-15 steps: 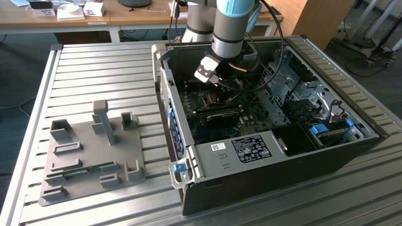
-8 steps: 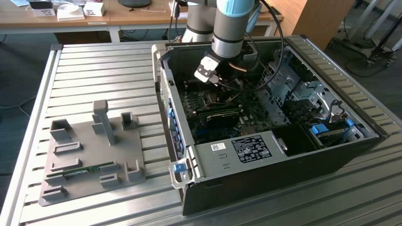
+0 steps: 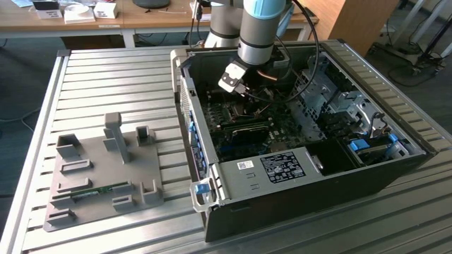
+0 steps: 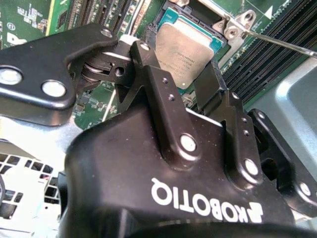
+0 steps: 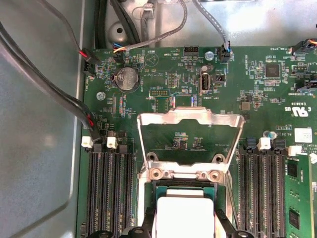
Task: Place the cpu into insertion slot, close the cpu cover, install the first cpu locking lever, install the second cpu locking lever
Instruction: 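Place the cpu into insertion slot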
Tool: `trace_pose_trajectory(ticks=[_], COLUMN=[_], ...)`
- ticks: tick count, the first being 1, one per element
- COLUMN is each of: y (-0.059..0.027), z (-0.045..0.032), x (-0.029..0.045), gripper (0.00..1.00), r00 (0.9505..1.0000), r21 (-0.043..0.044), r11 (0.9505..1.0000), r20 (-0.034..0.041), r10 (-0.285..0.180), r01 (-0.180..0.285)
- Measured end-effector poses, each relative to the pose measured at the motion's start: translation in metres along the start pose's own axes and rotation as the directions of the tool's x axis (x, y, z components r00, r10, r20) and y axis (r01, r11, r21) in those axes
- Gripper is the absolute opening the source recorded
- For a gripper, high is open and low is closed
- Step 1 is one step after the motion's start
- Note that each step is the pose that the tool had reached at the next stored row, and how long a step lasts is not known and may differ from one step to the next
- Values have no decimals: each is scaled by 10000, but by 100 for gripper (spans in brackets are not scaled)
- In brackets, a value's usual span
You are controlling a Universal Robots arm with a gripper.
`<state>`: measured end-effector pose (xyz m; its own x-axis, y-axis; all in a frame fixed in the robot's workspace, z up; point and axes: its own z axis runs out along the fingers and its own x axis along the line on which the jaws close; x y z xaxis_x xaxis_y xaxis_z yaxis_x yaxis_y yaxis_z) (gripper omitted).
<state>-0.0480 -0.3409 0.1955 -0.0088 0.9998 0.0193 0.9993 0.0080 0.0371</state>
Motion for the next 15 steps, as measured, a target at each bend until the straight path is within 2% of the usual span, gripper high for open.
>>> trace_pose_trajectory(ticks=[15], y=[0], z=[12], x=[0], gripper=[54], r00=[10000], r21=[0], r11=[10000], r20=[0], r10=[1], r01=[-1])
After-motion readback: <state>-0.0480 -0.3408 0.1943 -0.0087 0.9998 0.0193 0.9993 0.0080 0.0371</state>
